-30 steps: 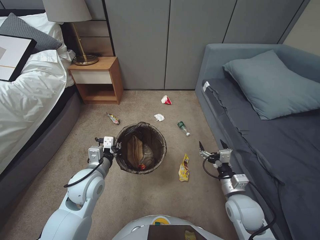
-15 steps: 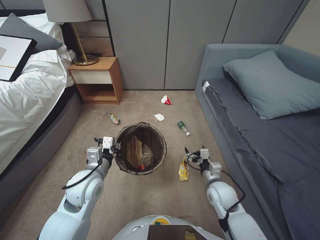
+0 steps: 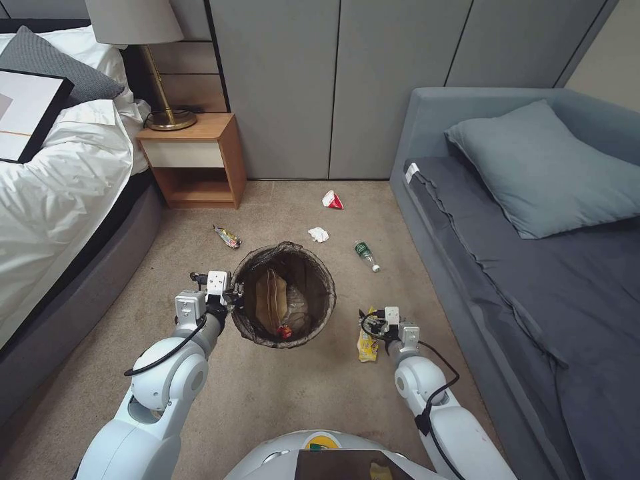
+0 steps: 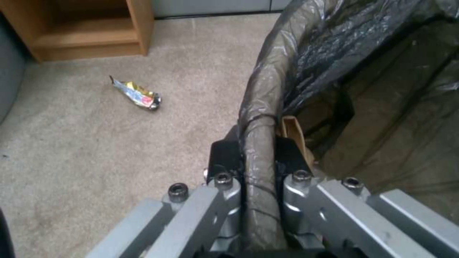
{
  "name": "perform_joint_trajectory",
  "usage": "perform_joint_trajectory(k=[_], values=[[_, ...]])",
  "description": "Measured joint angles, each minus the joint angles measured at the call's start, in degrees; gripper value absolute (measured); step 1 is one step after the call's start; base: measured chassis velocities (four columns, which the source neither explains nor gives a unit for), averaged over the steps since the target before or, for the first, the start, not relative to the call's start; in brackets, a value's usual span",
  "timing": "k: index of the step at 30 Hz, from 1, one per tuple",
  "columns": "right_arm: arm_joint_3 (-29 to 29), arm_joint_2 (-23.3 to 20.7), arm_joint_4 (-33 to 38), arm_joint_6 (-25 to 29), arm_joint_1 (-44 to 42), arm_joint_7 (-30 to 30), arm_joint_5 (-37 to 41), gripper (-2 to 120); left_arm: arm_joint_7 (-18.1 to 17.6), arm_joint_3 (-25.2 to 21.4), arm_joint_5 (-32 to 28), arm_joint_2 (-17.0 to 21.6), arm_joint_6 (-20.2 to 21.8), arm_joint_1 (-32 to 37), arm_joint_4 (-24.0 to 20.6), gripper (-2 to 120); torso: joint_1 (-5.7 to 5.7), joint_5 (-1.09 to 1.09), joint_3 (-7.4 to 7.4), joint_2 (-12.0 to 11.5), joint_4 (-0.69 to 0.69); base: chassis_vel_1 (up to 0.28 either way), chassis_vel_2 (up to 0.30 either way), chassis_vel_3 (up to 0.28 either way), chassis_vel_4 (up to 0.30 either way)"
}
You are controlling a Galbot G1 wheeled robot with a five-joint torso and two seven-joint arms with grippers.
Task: Pick up the trash bin, then pick up the garbage from the floor and place it into the trash bin.
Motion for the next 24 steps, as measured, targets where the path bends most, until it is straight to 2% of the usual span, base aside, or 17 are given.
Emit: perform_joint_trajectory(k=[9, 24], values=[[-2.0, 2.0, -9.2, -1.5, 5.8, 4.1, 2.7, 100, 0.3, 0.0, -0.1, 0.2, 0.0, -0.3, 0.5, 5, 0.0, 0.0, 0.0, 0.0, 0.02, 0.0, 0.0, 0.0, 0.0], [-2.3, 4.3, -19.1, -0.1, 10.8, 4.5, 0.4, 100, 0.7, 0.2, -0.2, 0.3, 0.0, -1.2, 1.6, 5, 0.0, 0.0, 0.0, 0.0, 0.01, 0.0, 0.0, 0.0, 0.0]])
